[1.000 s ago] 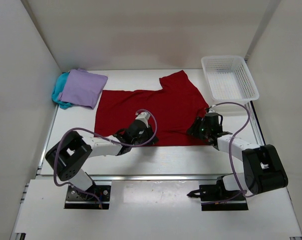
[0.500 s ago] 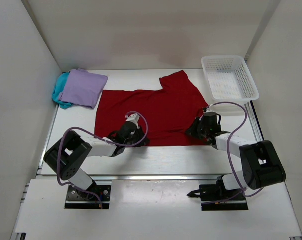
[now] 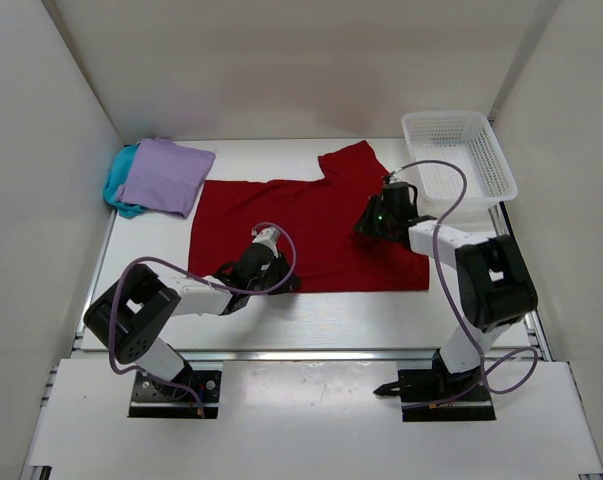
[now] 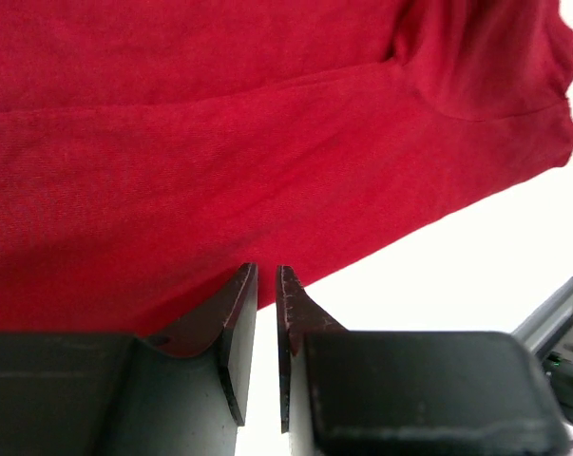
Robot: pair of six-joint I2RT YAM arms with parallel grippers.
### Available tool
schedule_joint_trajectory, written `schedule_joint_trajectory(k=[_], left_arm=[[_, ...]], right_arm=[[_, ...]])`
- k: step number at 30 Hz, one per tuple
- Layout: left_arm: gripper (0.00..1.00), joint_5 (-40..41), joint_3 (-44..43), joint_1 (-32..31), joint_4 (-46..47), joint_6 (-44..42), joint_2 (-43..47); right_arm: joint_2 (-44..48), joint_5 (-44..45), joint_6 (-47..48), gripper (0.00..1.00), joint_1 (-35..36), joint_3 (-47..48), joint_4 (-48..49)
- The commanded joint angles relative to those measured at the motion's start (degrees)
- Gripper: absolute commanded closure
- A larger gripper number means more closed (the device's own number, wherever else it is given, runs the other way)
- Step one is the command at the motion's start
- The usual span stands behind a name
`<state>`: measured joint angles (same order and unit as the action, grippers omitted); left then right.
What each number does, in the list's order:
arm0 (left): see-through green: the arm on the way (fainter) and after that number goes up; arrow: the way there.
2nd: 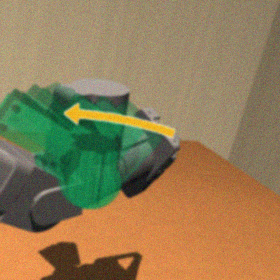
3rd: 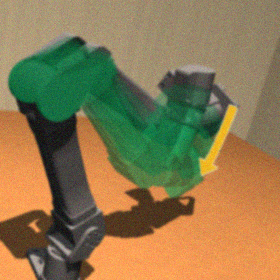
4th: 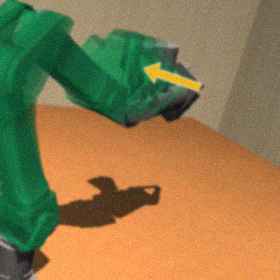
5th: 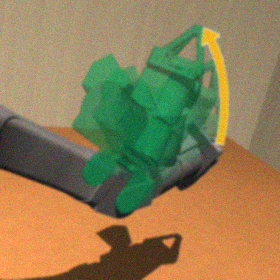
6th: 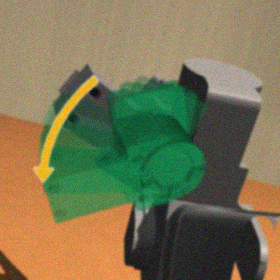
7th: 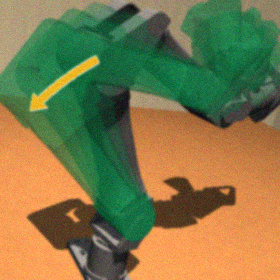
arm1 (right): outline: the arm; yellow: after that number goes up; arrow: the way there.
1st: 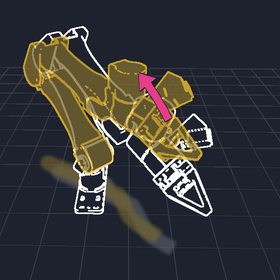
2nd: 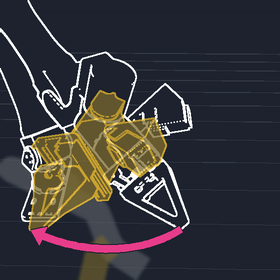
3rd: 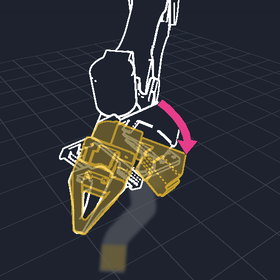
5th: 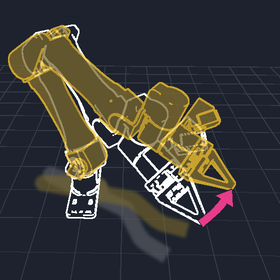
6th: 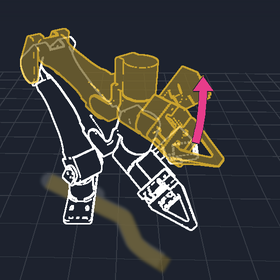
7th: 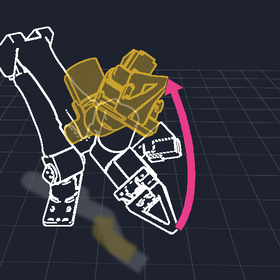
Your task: Fold and stack the t-shirts
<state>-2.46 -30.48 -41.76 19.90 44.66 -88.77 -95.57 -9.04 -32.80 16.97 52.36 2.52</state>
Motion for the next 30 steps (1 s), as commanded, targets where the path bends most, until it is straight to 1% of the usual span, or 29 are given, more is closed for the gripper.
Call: schedule_joint_trajectory(k=[1,2,3,4,6,8,10,12,13,15,18,19,20,22,23,24,25,26,27,28,30], left_arm=[[0.74,-0.09,0.51,0.10,1.02,0.42,3.78],[0.74,0.43,0.68,-0.08,0.84,0.25,3.69],[0.74,0.35,0.51,-0.17,0.93,0.33,3.87],[0.74,0.61,0.68,-0.17,0.84,0.34,4.04],[0.75,1.13,0.51,-0.34,0.84,0.34,4.31],[0.74,1.32,0.25,-0.43,0.75,0.16,4.57],[0.75,1.58,-0.19,-0.86,0.67,-0.02,4.05],[0.74,1.75,-0.98,-1.92,0.58,-0.45,3.79],[0.74,1.84,-1.33,-2.18,0.84,-0.11,3.26],[0.75,0.88,-1.51,-2.19,1.36,0.16,1.86],[0.75,0.79,-1.86,-3.06,2.16,0.69,1.32],[0.75,0.18,-1.95,-3.15,2.16,0.86,0.80],[0.74,0.26,-1.17,-3.24,2.16,0.95,1.14],[0.75,0.70,-0.99,-3.24,2.60,0.95,1.32],[0.75,0.61,-0.55,-3.24,2.69,1.04,1.76],[0.75,0.87,-0.37,-2.89,2.86,1.13,1.93],[0.74,0.53,-0.11,-2.63,2.95,1.21,2.46],[0.75,0.53,0.15,-2.63,3.12,1.30,2.38],[0.74,0.61,0.24,-2.54,3.39,1.30,2.29],[0.74,0.35,0.59,-2.45,3.22,1.48,2.20],[0.74,-0.18,0.60,-2.80,3.83,1.74,1.68]], right_arm=[[-4.26,1.75,3.43,0.91,1.74,6.33,-4.35],[-4.97,2.44,3.88,0.83,2.53,7.22,-4.89],[-5.76,3.93,4.66,0.71,3.24,8.80,-6.29],[-6.20,4.20,5.54,0.63,3.85,9.86,-7.00],[-4.90,4.99,7.38,0.59,4.73,9.52,-6.58],[-2.44,6.39,8.62,0.59,5.62,6.64,-4.47],[2.64,8.94,9.50,0.59,6.76,3.56,-1.84],[6.43,11.93,8.72,0.62,6.58,-0.04,1.85],[8.71,12.11,8.45,0.64,6.67,-2.50,2.65],[10.05,11.24,7.66,0.64,6.06,-4.45,3.80],[7.42,10.71,8.97,0.65,5.97,-3.06,0.75],[5.41,11.14,9.85,0.61,6.14,-0.79,-0.49],[3.57,11.67,10.47,0.60,6.75,1.15,-2.50],[2.85,14.39,11.17,0.59,7.98,1.96,-4.11],[2.76,14.66,11.09,0.60,8.34,1.78,-3.76],[2.67,15.01,11.09,0.64,8.60,1.78,-3.32],[1.97,14.84,11.26,0.66,8.52,2.13,-3.32],[1.10,14.84,10.92,0.67,8.17,2.92,-3.58],[-0.48,13.71,10.91,0.66,7.47,4.32,-4.45],[-1.54,12.30,10.82,0.62,6.77,5.20,-5.50],[-4.35,12.81,11.79,0.61,6.41,8.45,-7.70]])
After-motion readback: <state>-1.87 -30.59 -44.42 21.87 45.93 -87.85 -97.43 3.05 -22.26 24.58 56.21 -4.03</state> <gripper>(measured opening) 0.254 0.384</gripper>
